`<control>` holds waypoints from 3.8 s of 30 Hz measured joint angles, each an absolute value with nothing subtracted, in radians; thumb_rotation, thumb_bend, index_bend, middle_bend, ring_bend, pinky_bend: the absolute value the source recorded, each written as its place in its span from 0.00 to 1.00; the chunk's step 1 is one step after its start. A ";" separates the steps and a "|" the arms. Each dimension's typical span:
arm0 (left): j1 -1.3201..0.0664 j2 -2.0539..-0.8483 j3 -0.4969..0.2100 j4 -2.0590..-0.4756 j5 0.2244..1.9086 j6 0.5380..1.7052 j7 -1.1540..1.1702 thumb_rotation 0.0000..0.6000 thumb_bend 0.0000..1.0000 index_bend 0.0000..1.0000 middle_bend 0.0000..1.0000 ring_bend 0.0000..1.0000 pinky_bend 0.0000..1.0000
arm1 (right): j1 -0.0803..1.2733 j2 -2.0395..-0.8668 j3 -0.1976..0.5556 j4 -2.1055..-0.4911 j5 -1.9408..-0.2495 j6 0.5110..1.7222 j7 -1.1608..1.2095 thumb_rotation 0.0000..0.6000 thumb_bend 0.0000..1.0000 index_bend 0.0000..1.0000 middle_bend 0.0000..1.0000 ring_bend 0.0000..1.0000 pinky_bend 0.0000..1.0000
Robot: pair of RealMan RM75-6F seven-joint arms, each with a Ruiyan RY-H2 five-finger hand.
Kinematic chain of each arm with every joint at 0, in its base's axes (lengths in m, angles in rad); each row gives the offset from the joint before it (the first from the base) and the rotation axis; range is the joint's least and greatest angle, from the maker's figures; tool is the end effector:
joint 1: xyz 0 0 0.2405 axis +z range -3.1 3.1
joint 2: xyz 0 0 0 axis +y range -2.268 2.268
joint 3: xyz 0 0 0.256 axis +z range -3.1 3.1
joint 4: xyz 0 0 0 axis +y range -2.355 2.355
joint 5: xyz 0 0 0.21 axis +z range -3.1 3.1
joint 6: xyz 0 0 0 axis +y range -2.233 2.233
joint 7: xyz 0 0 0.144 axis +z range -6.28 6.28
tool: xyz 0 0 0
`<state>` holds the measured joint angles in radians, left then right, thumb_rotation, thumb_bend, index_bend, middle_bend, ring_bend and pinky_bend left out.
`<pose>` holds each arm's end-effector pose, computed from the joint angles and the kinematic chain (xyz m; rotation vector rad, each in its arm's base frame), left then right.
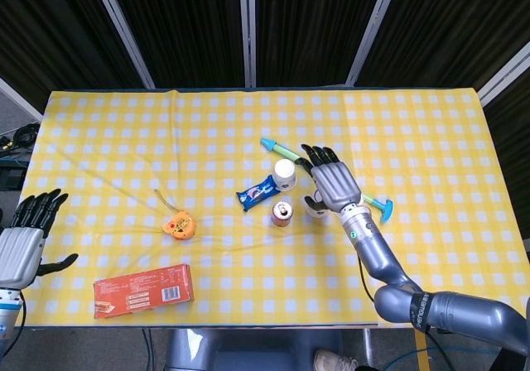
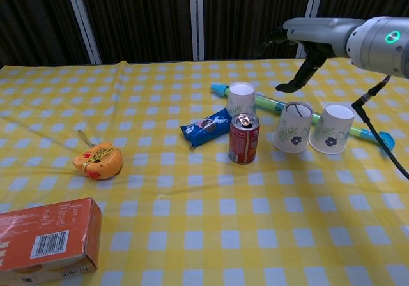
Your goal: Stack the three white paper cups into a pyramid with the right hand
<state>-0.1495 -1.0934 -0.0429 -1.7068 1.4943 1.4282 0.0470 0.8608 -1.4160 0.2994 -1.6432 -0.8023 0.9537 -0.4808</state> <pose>-0.2858 0.1966 0.1502 -1.4567 -0.9294 -0.9321 -0.1019 -0.3773 0.0321 1.7610 -1.0127 0.9467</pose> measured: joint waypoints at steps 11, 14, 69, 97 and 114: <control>-0.157 -1.096 -0.044 -1.700 1.485 1.410 0.034 1.00 0.00 0.00 0.00 0.00 0.00 | 0.967 -1.499 0.308 -1.472 -0.657 0.891 -0.537 1.00 0.18 0.17 0.00 0.00 0.00; -0.159 -1.096 -0.045 -1.699 1.484 1.409 0.031 1.00 0.00 0.00 0.00 0.00 0.00 | 0.985 -1.516 0.303 -1.441 -0.638 0.879 -0.547 1.00 0.18 0.21 0.00 0.00 0.00; -0.171 -1.087 -0.038 -1.694 1.482 1.383 -0.010 1.00 0.00 0.00 0.00 0.00 0.00 | 1.067 -1.669 0.304 -1.245 -0.702 0.889 -0.500 1.00 0.28 0.42 0.02 0.00 0.00; -0.159 -1.093 -0.015 -1.723 1.546 1.424 0.043 1.00 0.00 0.00 0.00 0.00 0.00 | 0.821 -1.198 0.197 -1.866 -0.745 1.122 -0.582 1.00 0.28 0.41 0.01 0.00 0.00; -0.158 -1.095 -0.013 -1.723 1.554 1.429 0.037 1.00 0.00 0.00 0.00 0.00 0.00 | 0.834 -1.241 0.193 -1.815 -0.704 1.079 -0.573 1.00 0.28 0.41 0.01 0.00 0.00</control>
<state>-0.1577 -1.0949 -0.0126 -1.7230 1.5539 1.4294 0.0371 0.8338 -1.2411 0.1930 -1.8153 -0.7038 1.0787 -0.5728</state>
